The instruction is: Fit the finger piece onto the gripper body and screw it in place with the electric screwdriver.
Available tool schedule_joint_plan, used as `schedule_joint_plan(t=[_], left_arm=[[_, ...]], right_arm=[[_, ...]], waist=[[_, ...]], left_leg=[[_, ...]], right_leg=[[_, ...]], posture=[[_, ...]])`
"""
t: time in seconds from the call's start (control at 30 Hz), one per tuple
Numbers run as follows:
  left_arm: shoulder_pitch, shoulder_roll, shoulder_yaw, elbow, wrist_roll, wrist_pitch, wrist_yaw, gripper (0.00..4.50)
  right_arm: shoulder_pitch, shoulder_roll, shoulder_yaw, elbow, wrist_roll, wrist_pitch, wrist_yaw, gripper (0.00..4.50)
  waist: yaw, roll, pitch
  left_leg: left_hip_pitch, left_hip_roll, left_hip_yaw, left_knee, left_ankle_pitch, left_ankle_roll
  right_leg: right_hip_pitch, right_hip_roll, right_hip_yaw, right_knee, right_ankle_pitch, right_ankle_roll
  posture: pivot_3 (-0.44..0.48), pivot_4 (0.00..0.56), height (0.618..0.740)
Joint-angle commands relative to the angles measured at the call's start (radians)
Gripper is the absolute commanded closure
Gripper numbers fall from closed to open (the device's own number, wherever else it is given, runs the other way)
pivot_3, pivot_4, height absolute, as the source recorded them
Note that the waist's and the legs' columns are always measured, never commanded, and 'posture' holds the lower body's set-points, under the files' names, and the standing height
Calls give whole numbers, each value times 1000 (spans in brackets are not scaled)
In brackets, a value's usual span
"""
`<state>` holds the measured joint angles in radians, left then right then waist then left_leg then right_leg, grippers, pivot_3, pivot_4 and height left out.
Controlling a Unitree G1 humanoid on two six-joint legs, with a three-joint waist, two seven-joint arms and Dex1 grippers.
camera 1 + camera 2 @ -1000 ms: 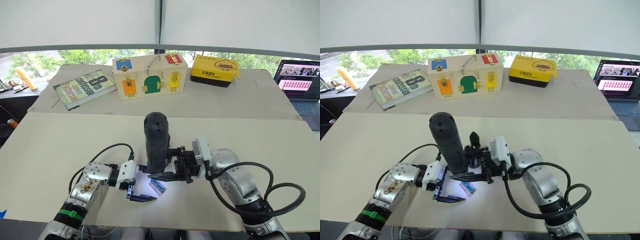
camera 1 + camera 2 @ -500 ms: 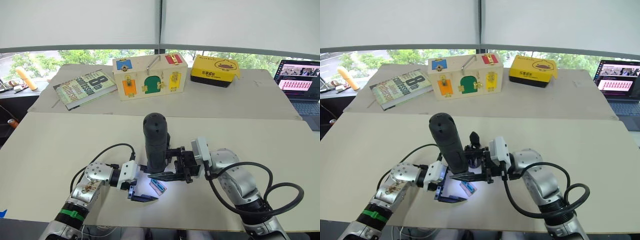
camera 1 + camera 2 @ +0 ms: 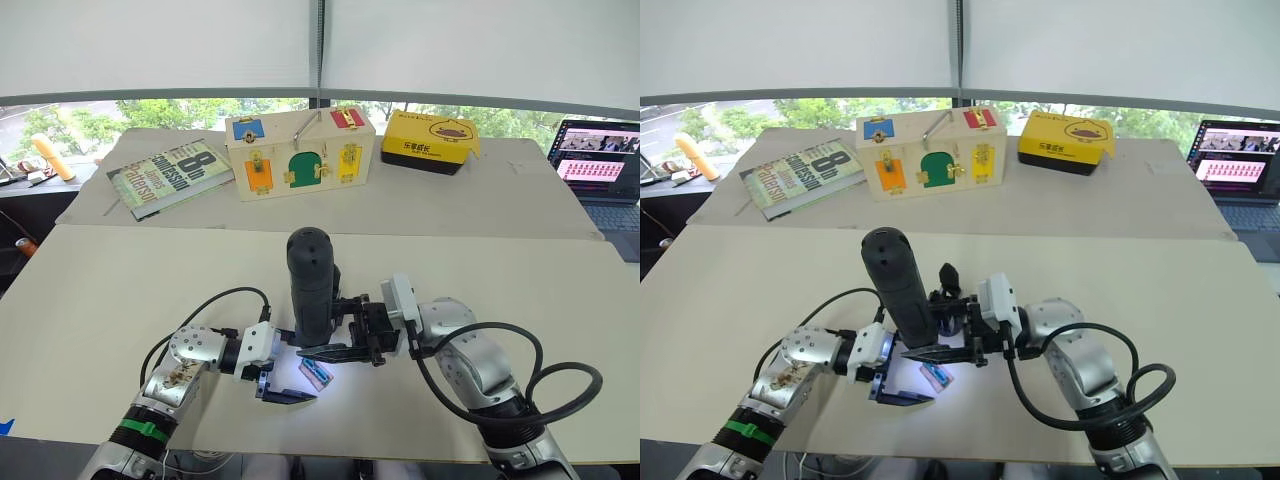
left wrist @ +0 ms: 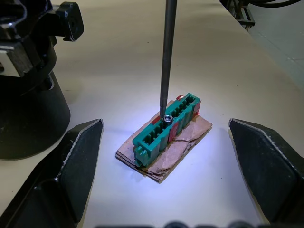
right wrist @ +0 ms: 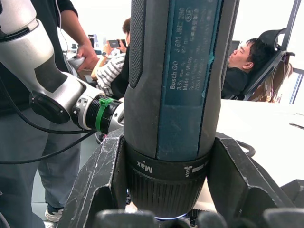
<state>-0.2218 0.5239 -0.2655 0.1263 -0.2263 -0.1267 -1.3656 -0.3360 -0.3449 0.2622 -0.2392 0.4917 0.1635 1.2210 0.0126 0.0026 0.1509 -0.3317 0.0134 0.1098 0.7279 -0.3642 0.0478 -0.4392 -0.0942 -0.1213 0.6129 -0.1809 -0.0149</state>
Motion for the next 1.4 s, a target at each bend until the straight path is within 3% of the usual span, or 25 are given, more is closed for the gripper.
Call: schedule_joint_plan(t=[0.03,1.4], left_arm=[[20,-5,-42,39,30,14,6,10],[22,-18,-45,119,42,-45,8,10]], right_arm=[[-21,7,-9,-21,15,-34,7,2552],[-39,-2,-23,-20,-11,-50,6,2552]], waist=[[0,0,0],[0,3,-2]], left_leg=[[0,0,0,0,0,0],[2,0,0,0,0,1]], right_leg=[[0,0,0,0,0,0],[2,-2,0,0,0,0]], posture=[[0,150,740],[0,150,740]])
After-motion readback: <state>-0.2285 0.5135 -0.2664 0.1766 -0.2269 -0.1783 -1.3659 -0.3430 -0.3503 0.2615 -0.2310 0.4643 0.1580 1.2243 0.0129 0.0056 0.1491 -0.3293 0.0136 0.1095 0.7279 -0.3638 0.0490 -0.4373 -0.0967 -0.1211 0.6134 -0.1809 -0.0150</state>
